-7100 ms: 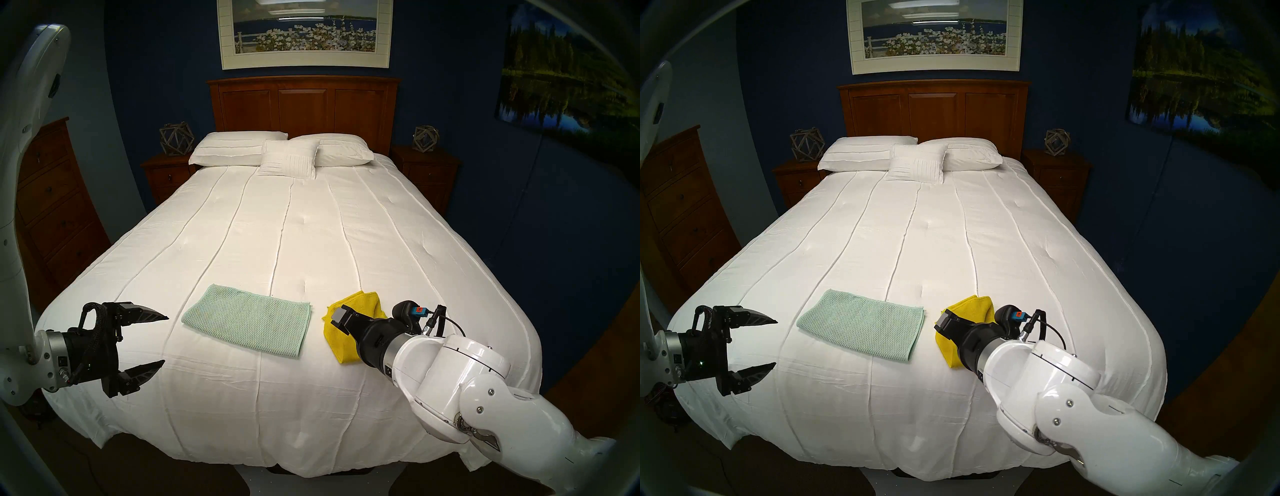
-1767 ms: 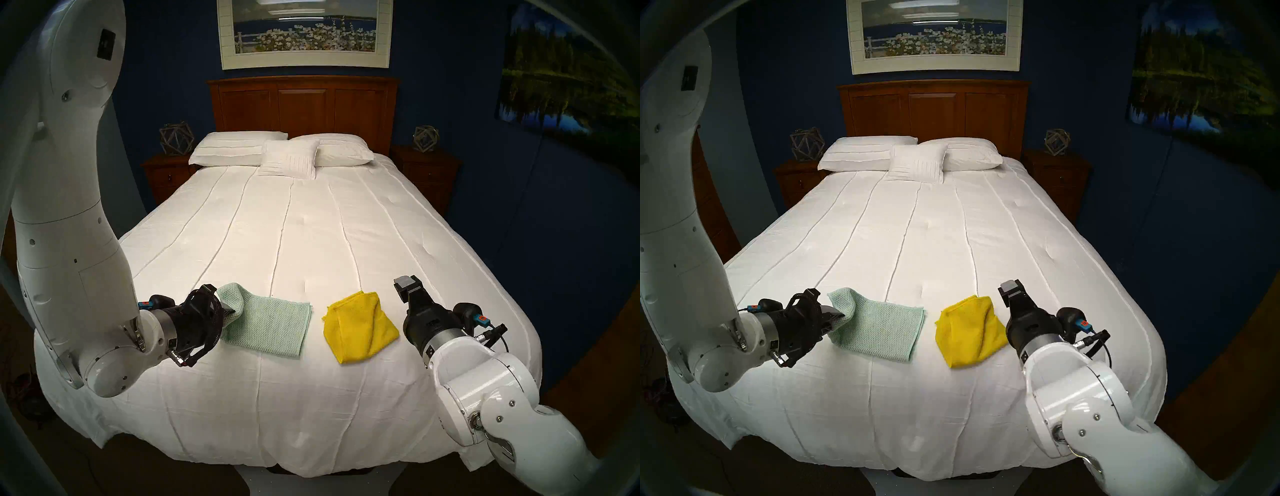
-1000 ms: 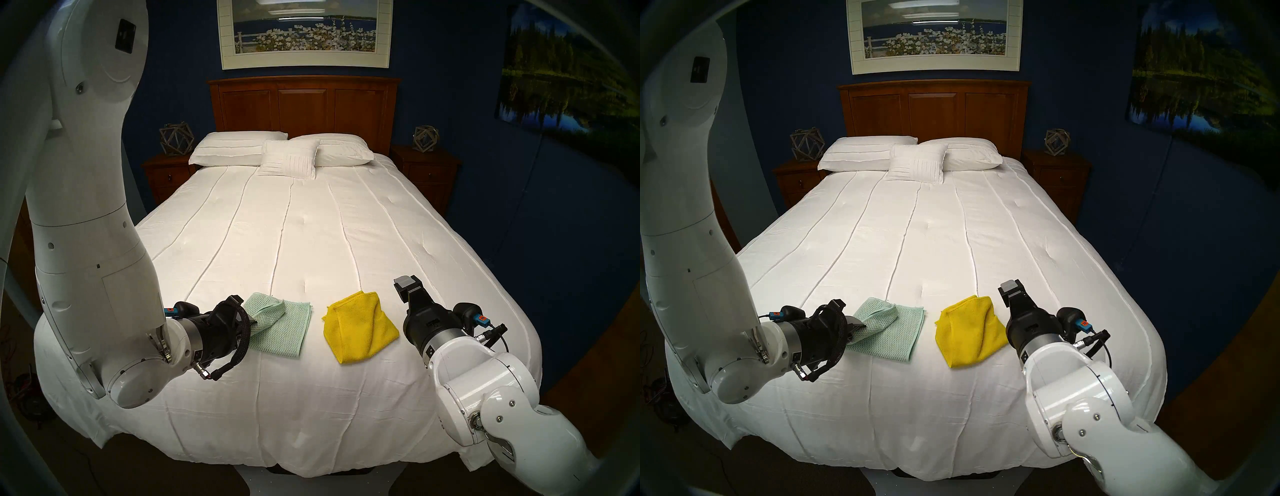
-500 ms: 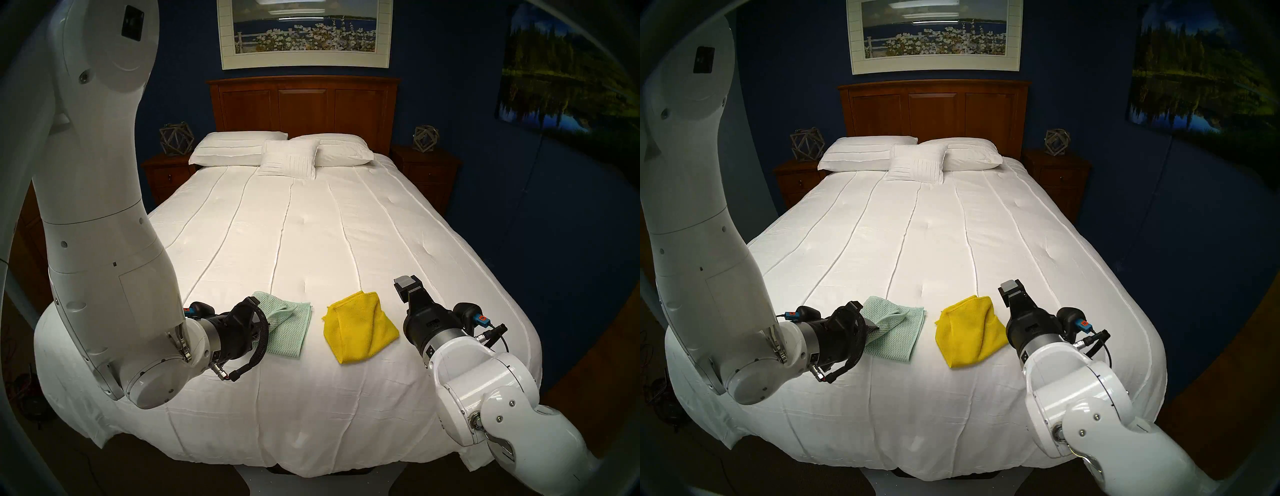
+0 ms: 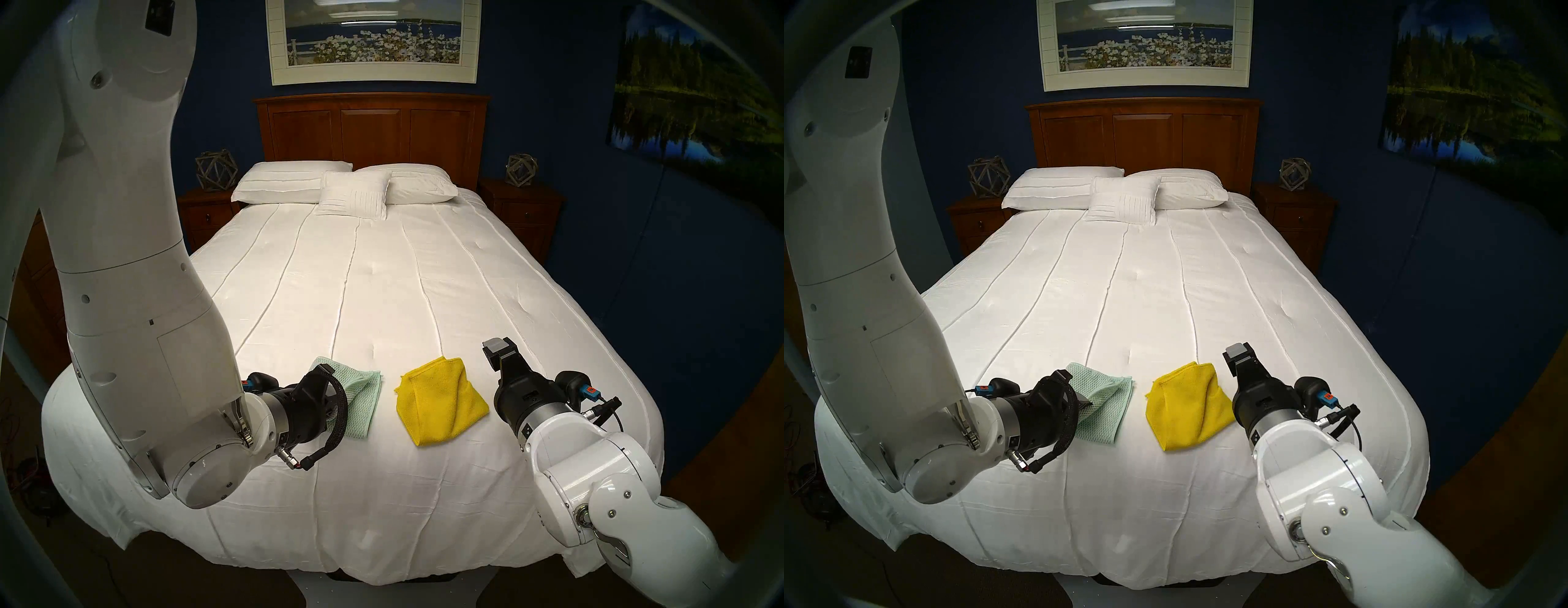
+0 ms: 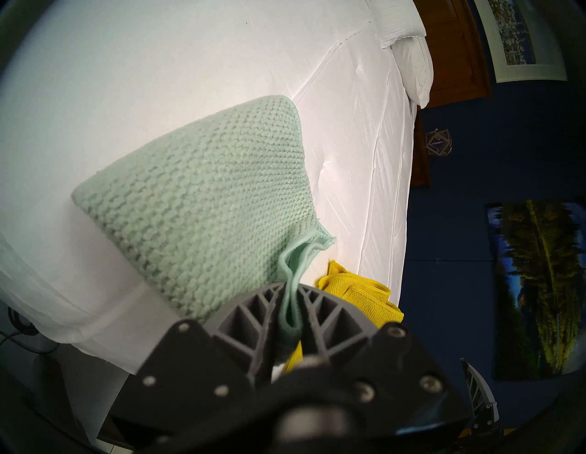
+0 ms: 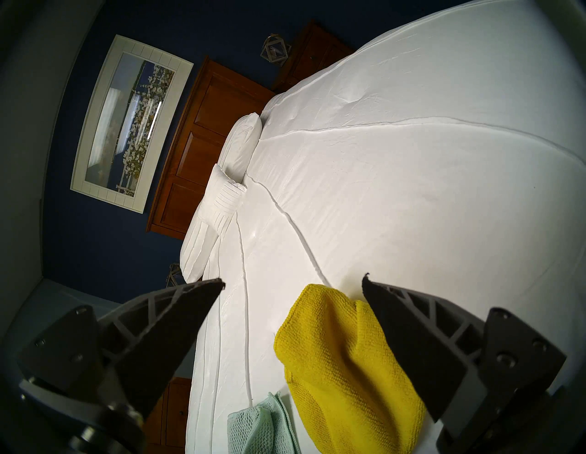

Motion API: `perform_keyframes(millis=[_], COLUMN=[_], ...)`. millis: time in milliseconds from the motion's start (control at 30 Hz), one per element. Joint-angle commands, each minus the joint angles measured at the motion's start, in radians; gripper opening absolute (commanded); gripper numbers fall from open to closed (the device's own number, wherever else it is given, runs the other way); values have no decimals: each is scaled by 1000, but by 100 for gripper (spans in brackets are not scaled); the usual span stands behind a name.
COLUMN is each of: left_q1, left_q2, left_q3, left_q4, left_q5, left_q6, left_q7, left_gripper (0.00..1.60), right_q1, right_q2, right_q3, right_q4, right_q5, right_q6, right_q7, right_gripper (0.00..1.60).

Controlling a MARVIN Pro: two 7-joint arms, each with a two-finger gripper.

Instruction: Fold the hand towels twice and stack them up

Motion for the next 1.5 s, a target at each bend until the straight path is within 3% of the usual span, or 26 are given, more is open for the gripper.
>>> perform_keyframes(millis=[0, 200, 300, 800, 867, 900, 1267, 1467], left_q1=[42, 33, 22, -27, -46, -65, -173, -123], left_q2=[-7, 7, 15, 21, 29, 37, 74, 79], left_q3=[-10, -19, -24, -17, -3, 18, 141, 199], left_q4=[41, 32, 26, -8, -29, -49, -93, -93], left_q5=[-19, -6, -5, 21, 35, 48, 119, 159], left_q6=[-13, 12, 24, 54, 64, 74, 131, 125], left_q7=[14, 18, 18, 26, 21, 16, -21, -38], left_gripper=[65, 85, 85, 124, 140, 160, 160, 160], right_q1=[3, 3, 3, 3, 3, 3, 3, 3], right_q2=[-3, -3, -2, -2, -2, -2, -2, -2], right_q3=[-3, -3, -3, -3, -3, -3, -3, -3], right_q4=[-22, -22, -22, -22, -22, -22, -22, -22], right_q5=[3, 3, 3, 3, 3, 3, 3, 3], right_q6=[2, 1, 1, 1, 1, 1, 1, 1], right_q7=[8, 8, 8, 8, 8, 7, 7, 7], right_gripper=[160, 160, 160, 160, 160, 160, 160, 160])
